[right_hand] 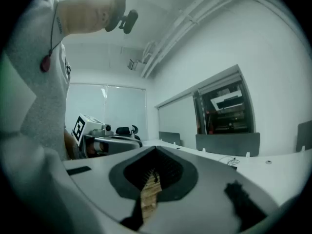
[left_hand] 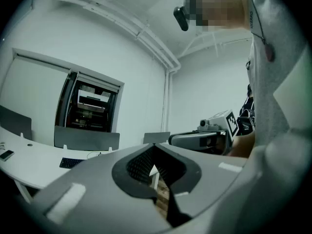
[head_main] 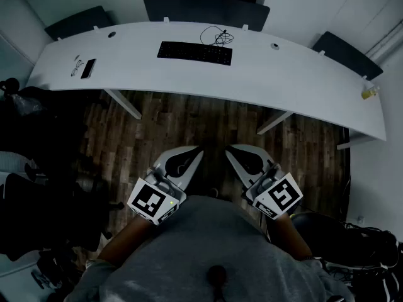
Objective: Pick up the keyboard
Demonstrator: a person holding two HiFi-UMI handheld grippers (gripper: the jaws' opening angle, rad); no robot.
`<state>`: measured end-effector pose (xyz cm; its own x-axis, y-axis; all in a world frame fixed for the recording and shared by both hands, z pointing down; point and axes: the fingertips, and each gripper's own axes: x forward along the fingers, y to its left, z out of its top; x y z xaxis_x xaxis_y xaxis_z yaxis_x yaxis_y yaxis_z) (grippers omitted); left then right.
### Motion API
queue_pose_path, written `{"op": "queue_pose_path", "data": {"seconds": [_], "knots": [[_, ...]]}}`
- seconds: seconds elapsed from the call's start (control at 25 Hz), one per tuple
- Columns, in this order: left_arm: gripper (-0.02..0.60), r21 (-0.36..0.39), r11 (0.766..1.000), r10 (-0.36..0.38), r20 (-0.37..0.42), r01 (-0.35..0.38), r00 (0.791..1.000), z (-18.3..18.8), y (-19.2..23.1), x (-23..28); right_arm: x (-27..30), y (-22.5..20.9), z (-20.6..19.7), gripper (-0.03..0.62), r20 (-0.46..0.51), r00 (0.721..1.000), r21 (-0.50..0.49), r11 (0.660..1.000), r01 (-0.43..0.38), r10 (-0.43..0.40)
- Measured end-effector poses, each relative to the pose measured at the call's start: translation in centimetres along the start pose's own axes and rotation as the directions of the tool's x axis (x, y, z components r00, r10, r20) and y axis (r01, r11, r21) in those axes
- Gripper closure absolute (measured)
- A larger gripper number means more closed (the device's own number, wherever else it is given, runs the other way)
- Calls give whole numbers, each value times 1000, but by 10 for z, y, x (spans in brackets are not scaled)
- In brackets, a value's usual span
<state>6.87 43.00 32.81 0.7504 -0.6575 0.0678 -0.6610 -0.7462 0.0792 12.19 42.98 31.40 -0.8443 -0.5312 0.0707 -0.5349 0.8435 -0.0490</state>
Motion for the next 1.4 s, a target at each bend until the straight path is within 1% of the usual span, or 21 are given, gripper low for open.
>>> {"op": "queue_pose_path", "data": {"seconds": [0.32,0.6,0.88,1.0,1.12,1.28,1.36,1.4], "knots": [[577,11,1000,7,3,-7,1000,2,-4,3,-4,-1,-3,579,-6,1000,13,1000,-6,6],[577,29,999,17,-14,-17,1000,1,-6,9,-10,-12,-6,579,6,1000,36,999,18,-18],[577,29,999,41,-33,-40,999,0,-4,15,-13,-20,-7,579,13,1000,49,999,18,-19],[577,36,998,50,-32,-49,998,1,3,17,-7,-24,-7,579,12,1000,55,998,21,-21],[577,-5,998,55,-54,-55,997,0,13,18,3,-28,-6,579,12,1000,63,998,17,-18],[577,2,999,47,-71,-47,996,-2,31,27,18,-39,-5,579,3,1000,63,998,22,-22],[577,-10,999,45,-93,-46,995,-4,41,30,26,-46,-6,579,-7,1000,64,998,26,-26],[577,-16,999,42,-84,-44,996,-3,45,32,30,-49,-7,579,-12,1000,66,997,28,-28]]}}
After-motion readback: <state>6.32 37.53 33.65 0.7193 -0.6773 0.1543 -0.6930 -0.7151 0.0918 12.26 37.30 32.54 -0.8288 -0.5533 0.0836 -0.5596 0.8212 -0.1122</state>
